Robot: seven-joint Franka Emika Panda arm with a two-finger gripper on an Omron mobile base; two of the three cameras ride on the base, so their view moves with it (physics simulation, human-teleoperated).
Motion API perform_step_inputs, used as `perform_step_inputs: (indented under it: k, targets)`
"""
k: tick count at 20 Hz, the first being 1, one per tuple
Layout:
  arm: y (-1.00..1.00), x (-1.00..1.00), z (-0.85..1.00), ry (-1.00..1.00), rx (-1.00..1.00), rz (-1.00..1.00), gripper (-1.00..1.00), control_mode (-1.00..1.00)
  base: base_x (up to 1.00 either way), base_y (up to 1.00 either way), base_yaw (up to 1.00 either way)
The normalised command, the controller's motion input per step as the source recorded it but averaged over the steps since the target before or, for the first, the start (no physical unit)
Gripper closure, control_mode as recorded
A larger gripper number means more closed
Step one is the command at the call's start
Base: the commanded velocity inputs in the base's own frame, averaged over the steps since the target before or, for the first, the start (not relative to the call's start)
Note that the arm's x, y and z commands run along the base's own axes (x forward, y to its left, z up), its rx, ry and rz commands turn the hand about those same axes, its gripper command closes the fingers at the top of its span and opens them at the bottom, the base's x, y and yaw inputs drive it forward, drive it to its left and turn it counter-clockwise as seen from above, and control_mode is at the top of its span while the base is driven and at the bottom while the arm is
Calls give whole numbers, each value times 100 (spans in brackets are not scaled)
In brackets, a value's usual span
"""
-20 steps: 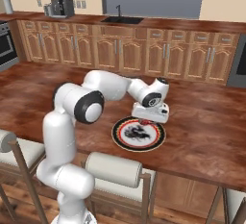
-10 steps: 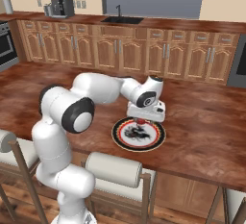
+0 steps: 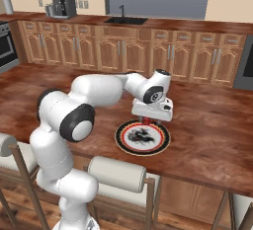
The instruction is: Take the cheese, fish, and bell pepper from the fridge and place them on the plate on the dining counter to create an appetizer plate.
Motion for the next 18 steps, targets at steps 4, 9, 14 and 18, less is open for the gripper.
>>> perform_step_inputs:
  k: [4,9,14,18]
  targets:
    - [5,0,8,-15,-1,0,-100,-100,0,0,0]
    - [40,0,-88,-6,-11,0,-100,-100,0,0,0]
    - [6,2,-86,-7,-4,0,-100,-100,0,0,0]
    - [-15,-29,39,0,0,0,-100,-100,0,0,0]
